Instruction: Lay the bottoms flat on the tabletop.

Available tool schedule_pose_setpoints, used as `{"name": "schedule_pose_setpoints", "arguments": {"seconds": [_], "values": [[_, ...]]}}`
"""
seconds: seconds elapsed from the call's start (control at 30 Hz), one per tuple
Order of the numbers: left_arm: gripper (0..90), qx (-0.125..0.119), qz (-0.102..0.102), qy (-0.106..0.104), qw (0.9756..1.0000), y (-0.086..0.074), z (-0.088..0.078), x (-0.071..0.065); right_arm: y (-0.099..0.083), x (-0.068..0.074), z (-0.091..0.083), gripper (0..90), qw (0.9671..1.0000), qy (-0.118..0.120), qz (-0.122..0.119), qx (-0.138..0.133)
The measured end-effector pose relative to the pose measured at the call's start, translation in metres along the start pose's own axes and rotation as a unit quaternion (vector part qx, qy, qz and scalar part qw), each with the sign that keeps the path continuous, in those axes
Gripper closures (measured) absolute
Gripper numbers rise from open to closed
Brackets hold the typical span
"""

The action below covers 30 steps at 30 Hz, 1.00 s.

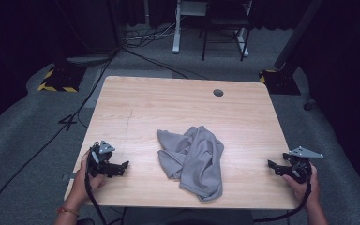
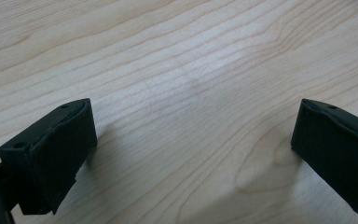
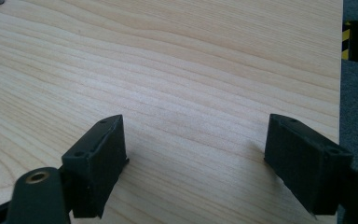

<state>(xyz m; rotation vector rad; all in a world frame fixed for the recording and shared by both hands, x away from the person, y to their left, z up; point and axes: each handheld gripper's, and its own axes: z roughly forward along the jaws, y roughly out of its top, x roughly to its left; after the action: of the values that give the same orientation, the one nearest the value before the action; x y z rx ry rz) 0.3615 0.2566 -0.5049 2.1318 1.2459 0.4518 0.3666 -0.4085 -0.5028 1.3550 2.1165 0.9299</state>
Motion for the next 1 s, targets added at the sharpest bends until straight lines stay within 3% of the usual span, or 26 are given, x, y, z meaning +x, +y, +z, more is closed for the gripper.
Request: {"name": "schedule_pose_setpoints", "arguments": {"seconds": [0.1,0.17,0.3,0.37,0.4,0.43,0.47,0.5,0.53,0.6,0.67,0.77,0.83,0.87,0.93,1.0], "values": [[0.1,0.008,0.005,-0.009,0.9999,0.003,0.001,-0.001,0.000,0.001,0.000,20.5,1.0000,-0.003,-0.002,-0.001],[0.2,0.005,0.032,-0.027,0.9991,0.002,0.000,-0.002,0.000,0.001,0.000,20.7,1.0000,-0.006,-0.003,-0.002],[0.8,0.003,0.050,-0.040,0.9979,0.005,0.003,-0.008,0.000,0.003,-0.001,20.7,0.9999,-0.004,-0.015,-0.004],[2.9,0.003,0.050,-0.041,0.9979,0.006,0.004,-0.010,0.001,0.004,-0.001,21.0,0.9998,-0.003,-0.018,-0.003],[8.3,-0.001,0.053,-0.044,0.9976,0.011,0.004,-0.017,0.005,0.007,0.001,24.4,0.9995,-0.008,-0.030,0.002],[20.0,-0.009,0.054,-0.046,0.9974,0.015,0.005,-0.022,0.009,0.009,0.001,26.7,0.9995,-0.001,-0.033,0.000],[25.7,-0.006,0.056,-0.053,0.9970,0.019,0.006,-0.028,0.014,0.013,0.002,26.7,0.9991,0.018,-0.039,-0.001],[18.3,-0.004,0.067,-0.057,0.9961,0.025,0.009,-0.035,0.021,0.019,0.004,27.2,0.9981,0.032,-0.051,-0.002],[13.2,-0.014,0.078,-0.075,0.9940,0.030,0.010,-0.043,0.029,0.026,0.005,27.9,0.9968,0.042,-0.069,-0.003],[21.5,-0.031,0.097,-0.091,0.9907,0.043,0.012,-0.061,0.049,0.042,0.008,30.3,0.9930,0.065,-0.098,-0.010],[16.8,-0.042,0.120,-0.108,0.9860,0.058,0.014,-0.079,0.069,0.060,0.014,32.0,0.9884,0.083,-0.127,-0.006],[18.4,-0.061,0.131,-0.142,0.9793,0.079,0.021,-0.103,0.096,0.087,0.032,34.7,0.9827,0.096,-0.158,0.007],[18.4,-0.064,0.137,-0.153,0.9765,0.090,0.029,-0.116,0.111,0.103,0.047,36.3,0.9793,0.096,-0.178,0.008],[19.3,-0.063,0.139,-0.165,0.9744,0.094,0.034,-0.122,0.116,0.109,0.055,36.9,0.9782,0.104,-0.180,0.008],[20.6,-0.055,0.153,-0.162,0.9733,0.098,0.042,-0.133,0.124,0.121,0.072,36.9,0.9760,0.121,-0.181,0.012],[27.9,-0.051,0.167,-0.170,0.9699,0.099,0.049,-0.139,0.127,0.130,0.088,37.0,0.9748,0.137,-0.174,0.025]]}}
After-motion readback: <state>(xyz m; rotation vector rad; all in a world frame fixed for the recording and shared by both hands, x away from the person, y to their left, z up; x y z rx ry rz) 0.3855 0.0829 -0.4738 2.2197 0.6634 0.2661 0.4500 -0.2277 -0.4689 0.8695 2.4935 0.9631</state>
